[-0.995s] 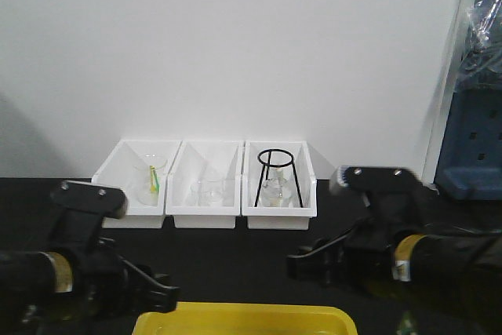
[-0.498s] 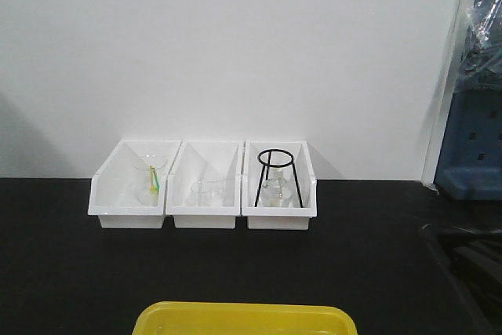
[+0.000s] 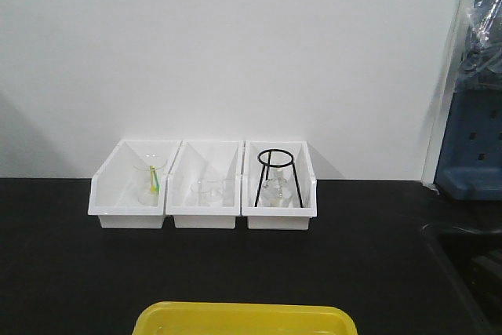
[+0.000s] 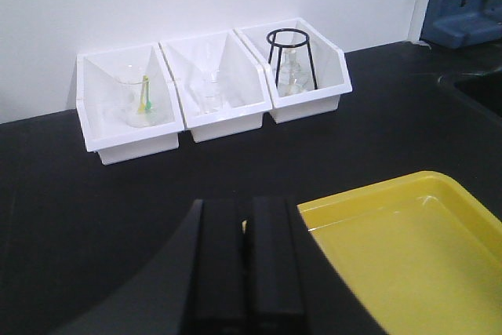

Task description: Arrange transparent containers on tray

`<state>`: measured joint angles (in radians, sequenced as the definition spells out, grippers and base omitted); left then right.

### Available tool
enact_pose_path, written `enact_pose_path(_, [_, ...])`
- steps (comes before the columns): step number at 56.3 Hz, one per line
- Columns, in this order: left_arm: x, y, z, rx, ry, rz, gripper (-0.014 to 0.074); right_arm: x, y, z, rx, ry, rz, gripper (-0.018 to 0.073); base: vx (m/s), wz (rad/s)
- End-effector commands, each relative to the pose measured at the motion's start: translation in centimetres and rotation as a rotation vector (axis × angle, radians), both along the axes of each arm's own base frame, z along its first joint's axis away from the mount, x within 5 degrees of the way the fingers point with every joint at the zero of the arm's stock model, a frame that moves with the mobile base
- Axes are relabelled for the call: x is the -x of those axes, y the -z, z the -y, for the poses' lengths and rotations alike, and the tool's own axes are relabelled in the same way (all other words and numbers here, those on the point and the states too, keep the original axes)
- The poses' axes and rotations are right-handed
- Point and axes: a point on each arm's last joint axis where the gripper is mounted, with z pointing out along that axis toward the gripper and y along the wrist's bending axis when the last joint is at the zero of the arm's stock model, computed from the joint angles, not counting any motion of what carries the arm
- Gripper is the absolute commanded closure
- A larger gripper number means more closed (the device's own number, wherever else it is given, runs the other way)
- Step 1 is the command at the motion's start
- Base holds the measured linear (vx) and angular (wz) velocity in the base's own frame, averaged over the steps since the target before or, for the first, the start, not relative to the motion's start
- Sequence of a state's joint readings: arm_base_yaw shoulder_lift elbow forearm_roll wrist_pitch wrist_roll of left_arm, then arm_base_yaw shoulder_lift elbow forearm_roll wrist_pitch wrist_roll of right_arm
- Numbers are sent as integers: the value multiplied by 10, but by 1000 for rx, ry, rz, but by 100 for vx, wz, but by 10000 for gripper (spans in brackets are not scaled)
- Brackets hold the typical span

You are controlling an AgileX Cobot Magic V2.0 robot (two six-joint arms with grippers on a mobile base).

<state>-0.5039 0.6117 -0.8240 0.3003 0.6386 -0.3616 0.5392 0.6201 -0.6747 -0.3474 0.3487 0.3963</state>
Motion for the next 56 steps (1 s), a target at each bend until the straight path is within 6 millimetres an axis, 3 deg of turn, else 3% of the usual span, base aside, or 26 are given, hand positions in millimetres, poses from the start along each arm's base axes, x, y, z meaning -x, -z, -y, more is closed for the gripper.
enact_pose_path(1, [0, -15, 2, 38, 19, 88, 604, 1, -17, 0, -24, -15, 103, 571, 0, 0])
enact_pose_path(15, [2, -16, 1, 38, 23, 99, 604, 1, -17, 0, -24, -15, 103, 571, 0, 0])
enact_pose_path(21, [12, -7, -2, 44, 53, 156, 603, 1, -17, 0, -24, -15, 103, 571, 0, 0])
enact_pose_path(32, [38, 46, -15, 72, 55, 409, 600, 1, -17, 0, -24, -15, 103, 571, 0, 0])
enact_pose_path(44, [49, 138, -28, 155, -122, 339, 600, 1, -17, 0, -24, -15, 103, 571, 0, 0])
enact_pose_path(56, [46, 191, -34, 155, -247, 357, 600, 1, -17, 0, -24, -14, 102, 571, 0, 0])
